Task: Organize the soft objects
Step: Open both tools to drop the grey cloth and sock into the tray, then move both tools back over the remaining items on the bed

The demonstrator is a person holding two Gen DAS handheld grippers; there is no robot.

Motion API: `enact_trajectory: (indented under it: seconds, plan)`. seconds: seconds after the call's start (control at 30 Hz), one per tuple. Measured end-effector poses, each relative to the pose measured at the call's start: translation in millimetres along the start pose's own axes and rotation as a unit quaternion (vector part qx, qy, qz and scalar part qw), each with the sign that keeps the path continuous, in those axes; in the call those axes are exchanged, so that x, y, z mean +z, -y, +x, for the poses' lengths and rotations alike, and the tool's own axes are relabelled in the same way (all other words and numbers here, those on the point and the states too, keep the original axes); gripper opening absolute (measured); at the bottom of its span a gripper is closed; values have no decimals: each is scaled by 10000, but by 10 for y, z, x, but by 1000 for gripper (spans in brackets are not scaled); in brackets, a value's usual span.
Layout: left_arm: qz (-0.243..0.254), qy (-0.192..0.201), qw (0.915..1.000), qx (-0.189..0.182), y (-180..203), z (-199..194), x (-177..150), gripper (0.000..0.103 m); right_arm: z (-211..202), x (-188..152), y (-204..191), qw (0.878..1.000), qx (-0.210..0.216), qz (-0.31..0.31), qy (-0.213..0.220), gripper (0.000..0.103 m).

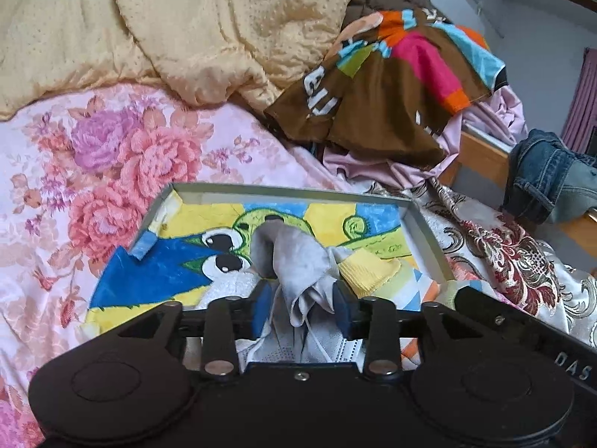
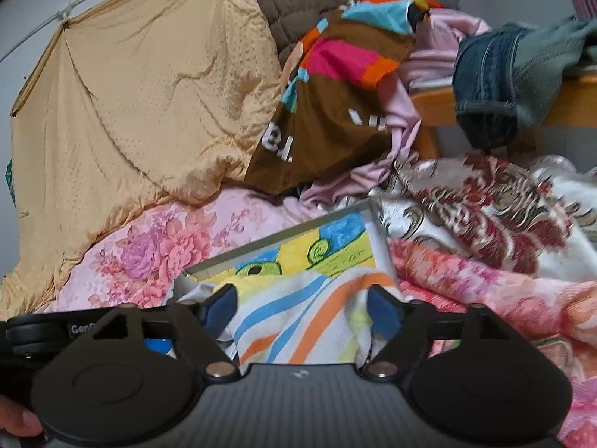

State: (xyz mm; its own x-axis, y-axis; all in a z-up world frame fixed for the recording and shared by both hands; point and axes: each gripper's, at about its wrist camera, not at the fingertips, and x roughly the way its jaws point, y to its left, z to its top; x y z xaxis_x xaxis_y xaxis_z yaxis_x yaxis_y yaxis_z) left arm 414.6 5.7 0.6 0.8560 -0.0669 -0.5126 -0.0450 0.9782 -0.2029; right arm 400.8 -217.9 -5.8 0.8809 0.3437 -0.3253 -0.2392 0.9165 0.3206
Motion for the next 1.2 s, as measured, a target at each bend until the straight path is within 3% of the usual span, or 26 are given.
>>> enact_trajectory:
  seconds: [0.23, 0.37, 0.5, 0.77, 1.2]
  plan:
    - [155, 391, 9991, -80, -36, -344, -21, 59, -315, 17, -198, 9992, -88, -342, 181, 96]
    - [155, 614, 9980, -85, -67, -604, -39, 85, -521, -10, -356, 9980, -207, -547, 219, 101]
    - [224, 818, 9964, -83, -117, -882, -67, 98, -777, -44, -470, 9970, -269, -630, 347, 103]
    - [319, 1098, 9934, -99, -214, -1459, -181, 102, -1250, -72, -659, 9961, -245, -657, 531, 103]
    - [358, 1210, 9920, -66, -364, -2314, -597, 102, -1984, -393, -891, 9957, -113, -724, 558, 103]
